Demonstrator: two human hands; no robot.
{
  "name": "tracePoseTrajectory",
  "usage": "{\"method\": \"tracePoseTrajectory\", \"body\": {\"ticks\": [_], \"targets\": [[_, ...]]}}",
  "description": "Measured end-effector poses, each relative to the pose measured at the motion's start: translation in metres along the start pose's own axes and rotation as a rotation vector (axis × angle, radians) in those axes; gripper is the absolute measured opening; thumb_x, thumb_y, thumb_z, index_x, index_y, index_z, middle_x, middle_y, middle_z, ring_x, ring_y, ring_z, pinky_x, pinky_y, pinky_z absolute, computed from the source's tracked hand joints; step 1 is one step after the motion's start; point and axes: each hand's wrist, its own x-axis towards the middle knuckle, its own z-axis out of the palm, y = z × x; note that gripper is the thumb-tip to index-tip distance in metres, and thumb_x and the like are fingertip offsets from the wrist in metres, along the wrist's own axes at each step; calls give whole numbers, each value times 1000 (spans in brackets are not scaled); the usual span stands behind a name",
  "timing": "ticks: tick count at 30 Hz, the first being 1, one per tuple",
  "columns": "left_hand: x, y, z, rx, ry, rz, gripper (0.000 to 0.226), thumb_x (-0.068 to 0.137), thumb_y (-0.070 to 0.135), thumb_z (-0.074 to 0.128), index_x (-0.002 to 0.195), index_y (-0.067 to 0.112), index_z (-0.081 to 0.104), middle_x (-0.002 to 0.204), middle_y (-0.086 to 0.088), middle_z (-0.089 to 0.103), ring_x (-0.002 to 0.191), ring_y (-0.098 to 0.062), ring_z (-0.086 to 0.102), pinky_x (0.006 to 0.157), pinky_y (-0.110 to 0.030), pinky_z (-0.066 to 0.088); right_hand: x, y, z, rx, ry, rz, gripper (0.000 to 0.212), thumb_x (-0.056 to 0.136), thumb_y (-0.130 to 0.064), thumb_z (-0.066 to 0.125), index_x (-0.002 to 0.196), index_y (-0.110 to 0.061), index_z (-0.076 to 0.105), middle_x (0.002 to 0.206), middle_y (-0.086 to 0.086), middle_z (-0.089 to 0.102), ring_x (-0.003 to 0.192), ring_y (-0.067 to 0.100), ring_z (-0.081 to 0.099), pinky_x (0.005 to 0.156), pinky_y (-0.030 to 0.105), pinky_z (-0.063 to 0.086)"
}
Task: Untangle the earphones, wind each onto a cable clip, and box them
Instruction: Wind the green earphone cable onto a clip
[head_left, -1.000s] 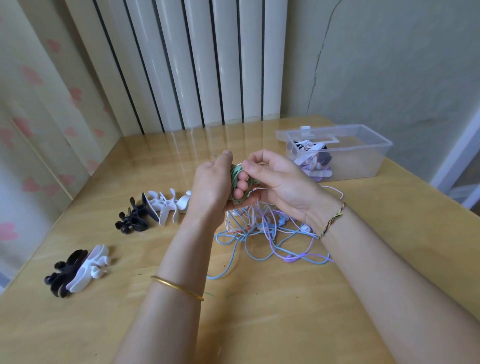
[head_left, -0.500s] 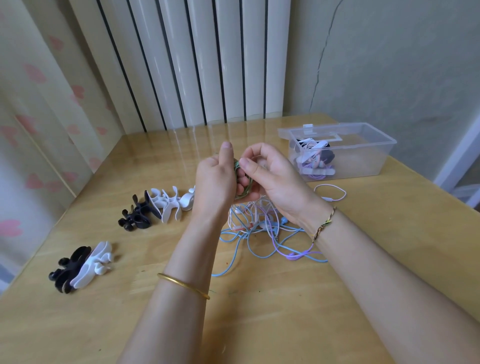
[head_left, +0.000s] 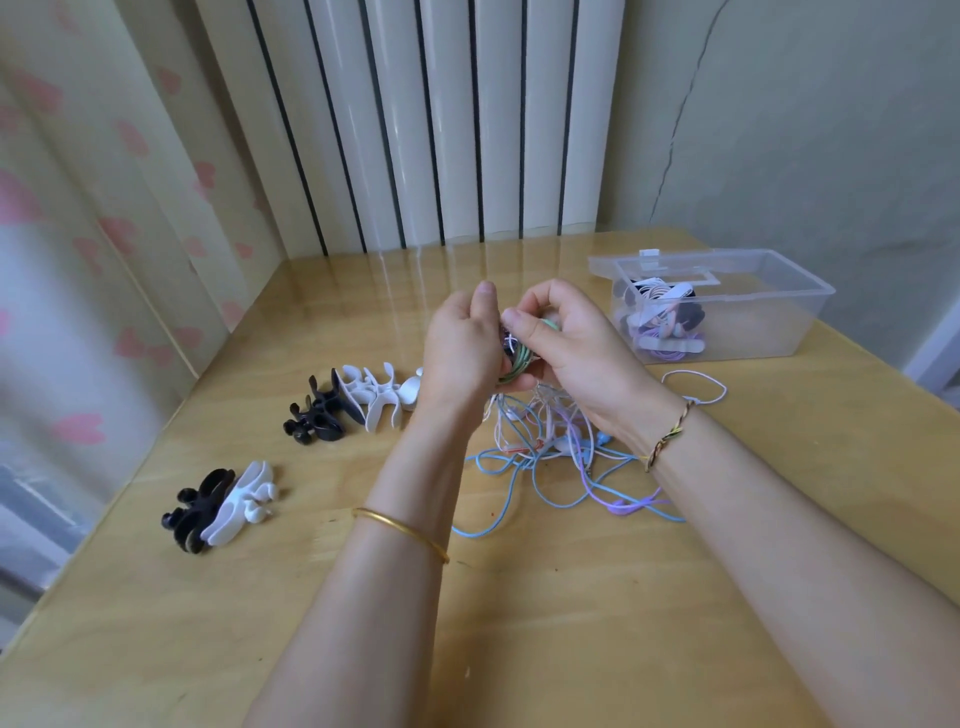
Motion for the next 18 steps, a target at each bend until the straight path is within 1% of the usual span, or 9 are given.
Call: {"method": "tracePoseTrajectory", "body": {"ticks": [3, 5, 7, 9, 12, 13, 15, 17, 18], "targets": [[8, -2, -15, 35, 22, 30, 33, 102, 28, 37, 76, 10, 45, 61, -4, 41, 31, -7, 40, 42, -31, 51, 7, -6, 7, -21, -49, 66, 9, 92, -9, 58, 89, -9, 49, 76, 9, 58, 58, 19, 60, 52, 28, 49], [10, -5, -23, 100, 56, 78, 33, 101, 29, 40, 73, 12, 42, 61, -5, 43, 36, -12, 42, 47, -39, 54, 11, -7, 9, -68, -89, 128, 7, 90, -11, 60, 87, -9, 54, 75, 10, 62, 57, 18, 60, 53, 27, 47], [10, -6, -30, 143, 91, 98, 32, 101, 29, 42, 74, 12, 40, 66, -9, 46, 42, -15, 46, 38, -31, 48, 14, -7, 12, -159, -113, 139, 4, 89, -11, 63, 86, -12, 60, 75, 8, 65, 58, 13, 60, 48, 20, 43], [11, -4, -37, 172, 125, 90, 31, 101, 30, 44, 75, 13, 36, 72, -10, 47, 46, -16, 47, 32, -22, 41, 16, -6, 19, -253, -93, 93, 3, 87, -9, 65, 87, -13, 65, 78, 11, 65, 58, 12, 56, 45, 18, 41], [12, 0, -45, 159, 151, 83, 28, 100, 30, 47, 80, 13, 36, 79, -10, 48, 51, -14, 49, 33, -25, 46, 17, 0, 37, -227, 29, 45, 7, 86, -6, 65, 92, -9, 67, 74, 8, 62, 45, 0, 50, 45, 16, 40], [13, 2, -48, 136, 155, 57, 26, 100, 30, 47, 85, 10, 37, 80, -10, 48, 52, -14, 50, 35, -27, 49, 17, 1, 44, -197, 67, 28, 7, 87, -5, 65, 91, -9, 68, 72, 6, 62, 44, -1, 50, 45, 15, 41], [14, 5, -54, 72, 152, -38, 26, 100, 30, 45, 99, 5, 40, 79, -10, 47, 45, -14, 54, 34, -23, 47, 18, 6, 57, -163, 120, 1, 8, 86, -4, 65, 86, -10, 69, 69, 3, 63, 49, 3, 55, 47, 17, 44], [14, 6, -61, -7, 120, -152, 29, 101, 31, 43, 106, 2, 43, 77, -10, 47, 31, -11, 53, 33, -18, 43, 22, 12, 66, -204, 162, -23, 10, 85, -6, 66, 80, -15, 69, 68, 0, 63, 58, 10, 58, 56, 25, 48], [14, 5, -65, -37, 101, -206, 31, 101, 32, 42, 106, 1, 45, 77, -10, 49, 30, -10, 52, 34, -18, 43, 25, 14, 69, -239, 184, -37, 13, 84, -8, 67, 77, -18, 68, 66, -2, 63, 62, 11, 58, 61, 28, 48]]}}
